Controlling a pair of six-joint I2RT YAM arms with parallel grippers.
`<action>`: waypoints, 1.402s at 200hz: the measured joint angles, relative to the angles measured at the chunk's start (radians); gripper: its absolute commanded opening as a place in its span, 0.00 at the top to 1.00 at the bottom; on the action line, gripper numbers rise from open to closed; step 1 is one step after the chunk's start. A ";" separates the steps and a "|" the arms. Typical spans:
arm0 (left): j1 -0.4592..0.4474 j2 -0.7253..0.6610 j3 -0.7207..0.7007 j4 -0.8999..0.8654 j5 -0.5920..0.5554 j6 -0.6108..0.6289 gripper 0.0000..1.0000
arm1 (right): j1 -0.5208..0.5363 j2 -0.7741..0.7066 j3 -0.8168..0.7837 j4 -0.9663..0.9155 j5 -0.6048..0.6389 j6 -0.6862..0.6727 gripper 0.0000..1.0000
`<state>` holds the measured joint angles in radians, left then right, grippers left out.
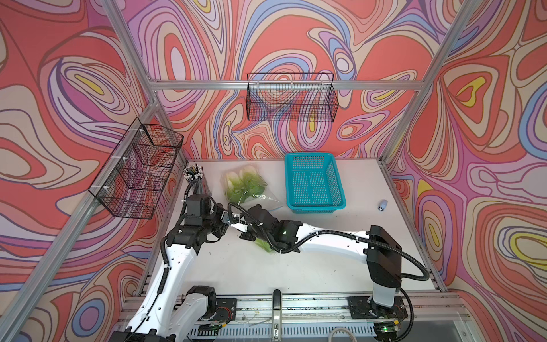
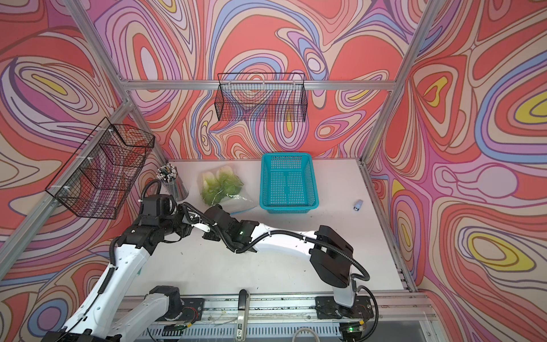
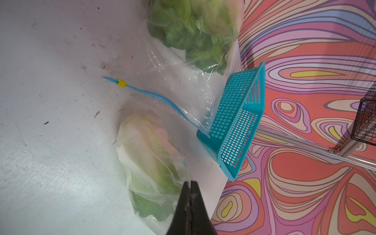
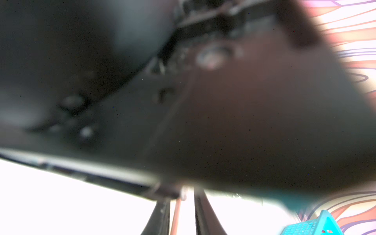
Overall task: Open the zip-top bag and take out the chinese cabbages
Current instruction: Unzip the zipper on the zipper food storage bag.
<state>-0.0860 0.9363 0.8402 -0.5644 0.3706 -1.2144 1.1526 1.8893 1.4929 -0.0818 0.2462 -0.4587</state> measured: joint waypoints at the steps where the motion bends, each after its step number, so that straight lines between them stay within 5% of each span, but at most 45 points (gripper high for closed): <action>1: 0.000 0.000 0.000 0.000 0.000 -0.001 1.00 | 0.000 0.000 0.000 0.000 0.000 0.000 0.81; 100: 0.001 0.002 -0.006 0.016 -0.005 -0.014 1.00 | -0.002 0.013 0.014 -0.001 -0.007 0.005 0.92; 116: 0.001 0.002 -0.006 0.016 -0.005 -0.014 1.00 | -0.002 0.013 0.014 -0.001 -0.006 0.005 1.00; 280: -0.007 0.002 -0.034 0.043 -0.011 -0.028 1.00 | -0.007 -0.029 -0.056 0.014 -0.010 0.035 1.00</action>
<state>-0.0929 0.9379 0.8059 -0.5209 0.3595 -1.2427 1.1458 1.8606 1.4372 -0.0677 0.2359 -0.4232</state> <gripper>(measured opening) 0.047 0.083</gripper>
